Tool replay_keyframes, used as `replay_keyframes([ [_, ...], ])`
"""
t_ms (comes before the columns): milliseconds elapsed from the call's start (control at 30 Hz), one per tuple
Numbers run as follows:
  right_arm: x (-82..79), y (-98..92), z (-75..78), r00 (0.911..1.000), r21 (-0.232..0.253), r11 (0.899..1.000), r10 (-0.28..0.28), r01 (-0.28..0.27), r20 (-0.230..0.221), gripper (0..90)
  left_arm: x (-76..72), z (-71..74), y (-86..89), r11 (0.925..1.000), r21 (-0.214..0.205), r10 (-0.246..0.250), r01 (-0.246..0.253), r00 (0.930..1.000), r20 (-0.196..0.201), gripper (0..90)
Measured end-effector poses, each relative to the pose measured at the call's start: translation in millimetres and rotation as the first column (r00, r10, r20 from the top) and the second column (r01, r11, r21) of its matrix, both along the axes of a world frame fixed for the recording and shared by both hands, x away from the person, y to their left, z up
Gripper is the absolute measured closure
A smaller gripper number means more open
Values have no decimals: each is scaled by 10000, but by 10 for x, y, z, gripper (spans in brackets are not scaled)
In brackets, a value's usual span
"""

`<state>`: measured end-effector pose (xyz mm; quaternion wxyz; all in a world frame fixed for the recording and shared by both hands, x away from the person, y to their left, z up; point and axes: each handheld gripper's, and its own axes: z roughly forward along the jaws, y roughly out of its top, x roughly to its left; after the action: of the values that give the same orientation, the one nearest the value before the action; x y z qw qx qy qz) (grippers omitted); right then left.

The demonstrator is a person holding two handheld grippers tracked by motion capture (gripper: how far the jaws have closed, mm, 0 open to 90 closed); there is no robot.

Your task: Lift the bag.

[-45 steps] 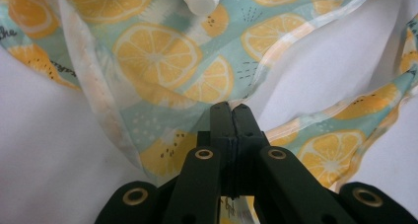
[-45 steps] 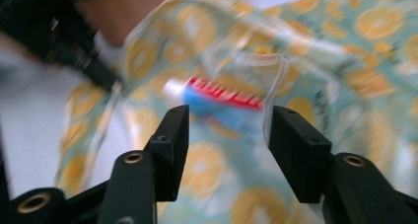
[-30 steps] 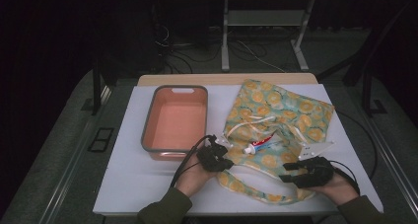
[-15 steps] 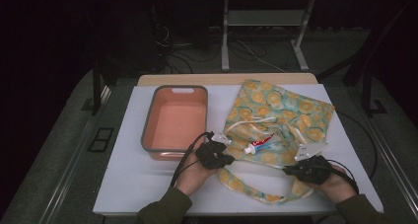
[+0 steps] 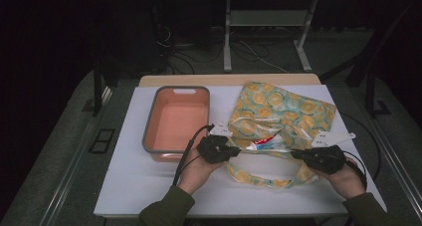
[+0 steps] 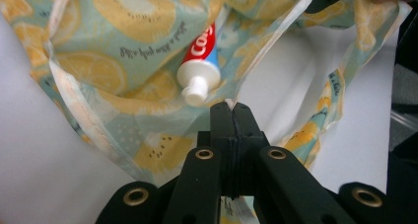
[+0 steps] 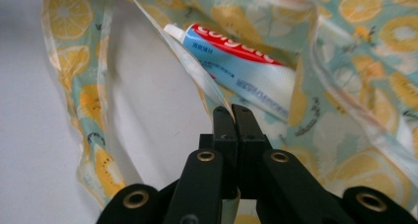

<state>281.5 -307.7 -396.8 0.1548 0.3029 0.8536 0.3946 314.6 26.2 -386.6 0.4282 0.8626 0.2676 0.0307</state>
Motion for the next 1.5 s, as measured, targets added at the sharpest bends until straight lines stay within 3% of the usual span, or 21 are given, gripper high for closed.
replay_keyframes([
  [267,66,-9,180,9964,558,9980,-355,312,767,897,61,178,62,9970,-759,163,-142,9995,271,898],
  [433,104,-4,294,9931,1023,9941,-460,349,1078,897,90,299,128,9899,-1396,303,-239,9986,435,898],
  [633,144,10,408,9888,1276,9911,-562,385,1380,897,114,402,159,9854,-1678,409,-298,9972,629,898],
  [867,138,48,571,9800,1565,9874,-551,250,1913,897,91,663,266,9732,-2284,551,-265,9912,1199,898],
  [967,110,70,679,9734,1776,9840,-544,144,2227,897,54,811,309,9636,-2665,637,-216,9866,1504,898],
  [1033,90,88,740,9694,1750,9846,-492,66,2405,897,38,870,320,9638,-2659,624,-174,9849,1617,898],
  [1300,137,97,637,9767,1600,9870,-477,140,2093,897,110,721,319,9633,-2674,540,-227,9924,1104,897],
  [1500,177,85,577,9817,1535,9878,-537,254,1829,897,145,618,297,9706,-2396,446,-223,9951,880,896],
])
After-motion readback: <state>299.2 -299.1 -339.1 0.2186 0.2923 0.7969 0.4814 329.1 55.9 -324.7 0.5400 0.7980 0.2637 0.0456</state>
